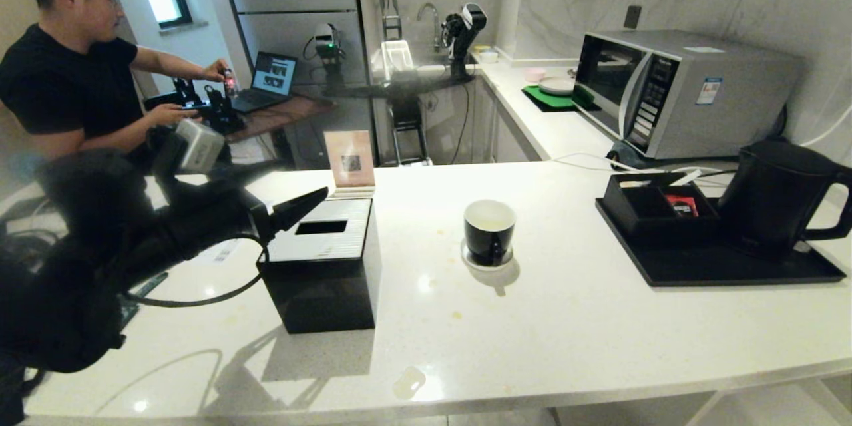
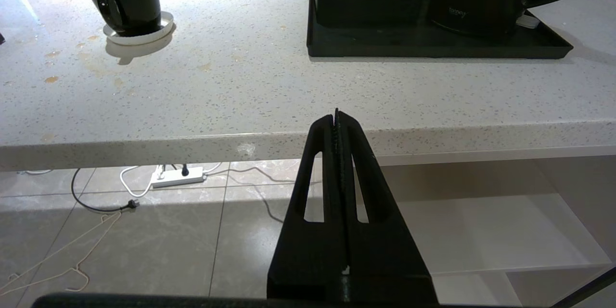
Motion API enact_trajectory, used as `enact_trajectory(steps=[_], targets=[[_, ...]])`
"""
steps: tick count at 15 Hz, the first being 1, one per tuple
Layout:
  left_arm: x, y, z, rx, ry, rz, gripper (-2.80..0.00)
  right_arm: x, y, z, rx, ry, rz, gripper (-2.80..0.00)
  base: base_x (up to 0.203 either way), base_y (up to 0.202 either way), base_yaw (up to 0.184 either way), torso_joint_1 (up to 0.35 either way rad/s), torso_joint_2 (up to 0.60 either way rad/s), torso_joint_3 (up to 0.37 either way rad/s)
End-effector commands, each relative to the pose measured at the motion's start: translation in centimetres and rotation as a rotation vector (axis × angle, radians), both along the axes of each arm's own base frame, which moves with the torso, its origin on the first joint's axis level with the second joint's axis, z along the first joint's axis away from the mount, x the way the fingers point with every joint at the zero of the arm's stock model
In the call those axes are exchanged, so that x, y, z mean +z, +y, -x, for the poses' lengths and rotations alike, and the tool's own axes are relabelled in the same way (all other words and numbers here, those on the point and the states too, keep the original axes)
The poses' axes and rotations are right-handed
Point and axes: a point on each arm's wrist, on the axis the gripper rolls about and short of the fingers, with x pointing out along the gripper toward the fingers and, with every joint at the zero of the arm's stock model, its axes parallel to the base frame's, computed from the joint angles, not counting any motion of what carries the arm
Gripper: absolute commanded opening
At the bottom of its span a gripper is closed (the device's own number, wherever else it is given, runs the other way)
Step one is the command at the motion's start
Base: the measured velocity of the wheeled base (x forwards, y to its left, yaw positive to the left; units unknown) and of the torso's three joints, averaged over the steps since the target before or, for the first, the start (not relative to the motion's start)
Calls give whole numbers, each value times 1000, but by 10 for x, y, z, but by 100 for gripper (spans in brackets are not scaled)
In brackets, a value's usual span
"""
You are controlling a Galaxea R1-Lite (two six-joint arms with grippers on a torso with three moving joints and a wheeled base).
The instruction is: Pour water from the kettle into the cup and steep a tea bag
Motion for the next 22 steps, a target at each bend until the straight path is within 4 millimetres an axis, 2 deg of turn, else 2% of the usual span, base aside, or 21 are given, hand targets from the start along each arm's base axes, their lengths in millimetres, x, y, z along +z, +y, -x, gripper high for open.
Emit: enact_trajectory(steps=[1,10,11,18,22], targets=[[1,1,0,1,-10,-1,0,0,0,0,0,1,1,-280,0,0,0,0,0,0],[5,4,3,15,-22,0,0,0,0,0,0,1,1,-280,0,0,0,0,0,0],[6,4,2,14,-33,2,-280,0,0,0,0,2,1,-280,0,0,0,0,0,0],[12,5,5,26,-107,19,-280,0,0,0,0,2,1,-280,0,0,0,0,0,0],[9,7,33,59,-78,21,-280,0,0,0,0,2,1,-280,0,0,0,0,0,0]])
